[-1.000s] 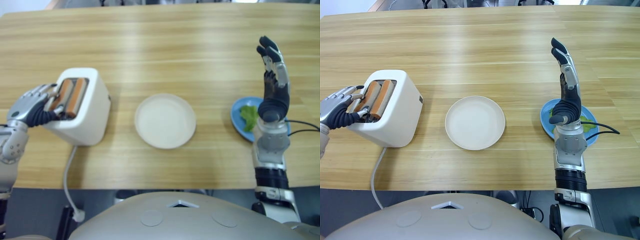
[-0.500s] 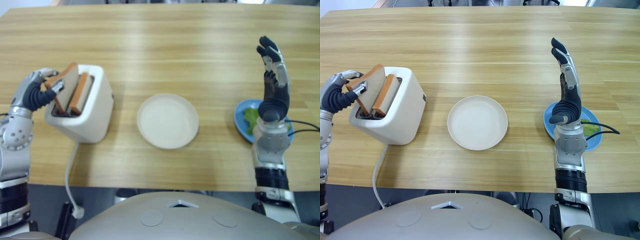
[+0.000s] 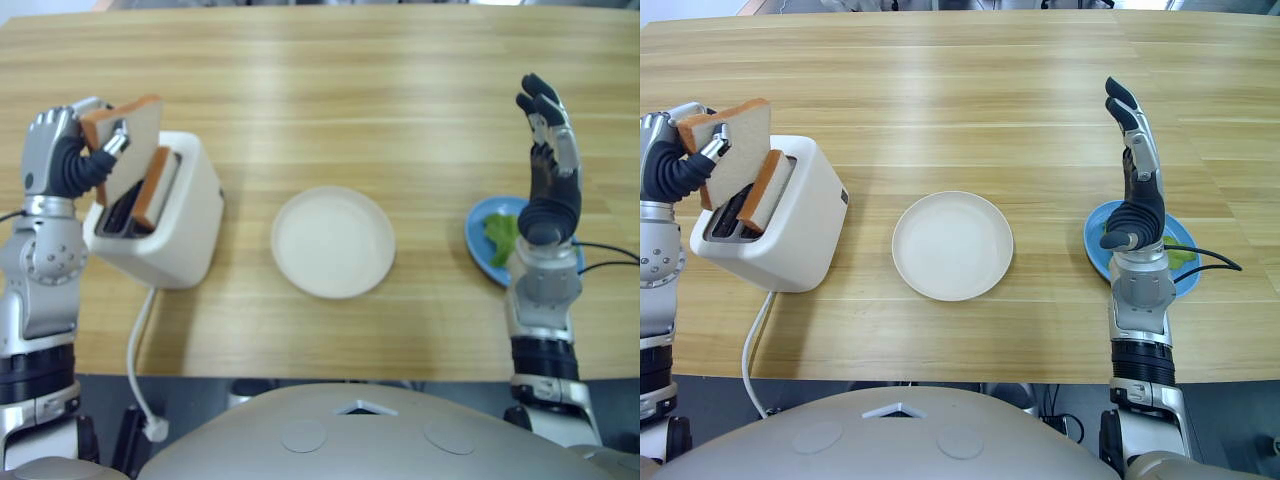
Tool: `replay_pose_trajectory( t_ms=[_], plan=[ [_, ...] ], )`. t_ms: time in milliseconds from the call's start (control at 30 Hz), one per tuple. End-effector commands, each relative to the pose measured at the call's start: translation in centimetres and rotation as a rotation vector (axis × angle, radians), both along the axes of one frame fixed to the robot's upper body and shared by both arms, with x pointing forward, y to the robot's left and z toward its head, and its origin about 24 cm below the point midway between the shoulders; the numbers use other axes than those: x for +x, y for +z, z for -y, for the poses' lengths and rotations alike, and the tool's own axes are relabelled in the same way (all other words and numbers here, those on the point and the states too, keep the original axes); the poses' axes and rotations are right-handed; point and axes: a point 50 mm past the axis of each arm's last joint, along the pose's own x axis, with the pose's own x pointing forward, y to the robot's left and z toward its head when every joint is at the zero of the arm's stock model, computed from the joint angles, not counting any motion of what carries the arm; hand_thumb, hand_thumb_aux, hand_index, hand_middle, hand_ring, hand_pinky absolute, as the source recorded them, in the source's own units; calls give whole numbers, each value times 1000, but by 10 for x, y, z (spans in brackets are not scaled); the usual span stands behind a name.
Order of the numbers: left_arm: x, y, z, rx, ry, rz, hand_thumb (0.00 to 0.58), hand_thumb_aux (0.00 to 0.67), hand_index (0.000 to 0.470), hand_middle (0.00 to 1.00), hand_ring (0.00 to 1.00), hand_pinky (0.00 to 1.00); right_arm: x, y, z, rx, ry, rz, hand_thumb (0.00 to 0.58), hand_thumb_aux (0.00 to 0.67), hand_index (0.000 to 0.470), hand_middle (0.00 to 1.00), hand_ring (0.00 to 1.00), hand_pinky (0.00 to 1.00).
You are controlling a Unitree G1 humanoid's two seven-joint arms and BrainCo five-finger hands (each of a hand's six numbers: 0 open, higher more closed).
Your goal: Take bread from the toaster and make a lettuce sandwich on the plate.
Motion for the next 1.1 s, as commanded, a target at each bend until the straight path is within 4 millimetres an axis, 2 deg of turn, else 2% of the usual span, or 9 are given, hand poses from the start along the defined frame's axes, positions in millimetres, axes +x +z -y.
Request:
replay_pose_trajectory(
  t_ms=[33,300,500,600,733,800,967,1100],
  plan=[
    [1,3,2,59,-4,38,580,670,460,1000,1000,1000,1,1,1,-5,-6,-4,0,0,0,0,0,0],
    [7,37,26,217,-98,272,580,670,460,973,973,973,7,2,-3,-3,7,0,0,0,0,0,0,0],
    [23,42,50,266,-216,321,580,670,460,988,988,988,15,1,-8,4,20,-1,0,0,0,0,0,0],
    [34,34,62,282,-270,315,580,670,460,1000,1000,1000,18,0,-11,8,31,0,0,0,0,0,0,0],
    [42,20,93,349,-399,343,580,670,460,1000,1000,1000,23,-1,-15,12,46,2,0,0,0,0,0,0],
    [44,6,111,385,-469,344,580,670,460,1000,1000,1000,25,-1,-16,13,54,3,0,0,0,0,0,0],
    [50,-28,142,487,-558,305,580,670,460,1000,1000,1000,29,-1,-18,14,68,6,0,0,0,0,0,0],
    [49,-44,168,594,-610,292,580,670,460,1000,1000,1000,30,0,-19,13,75,9,0,0,0,0,0,0]
  ],
)
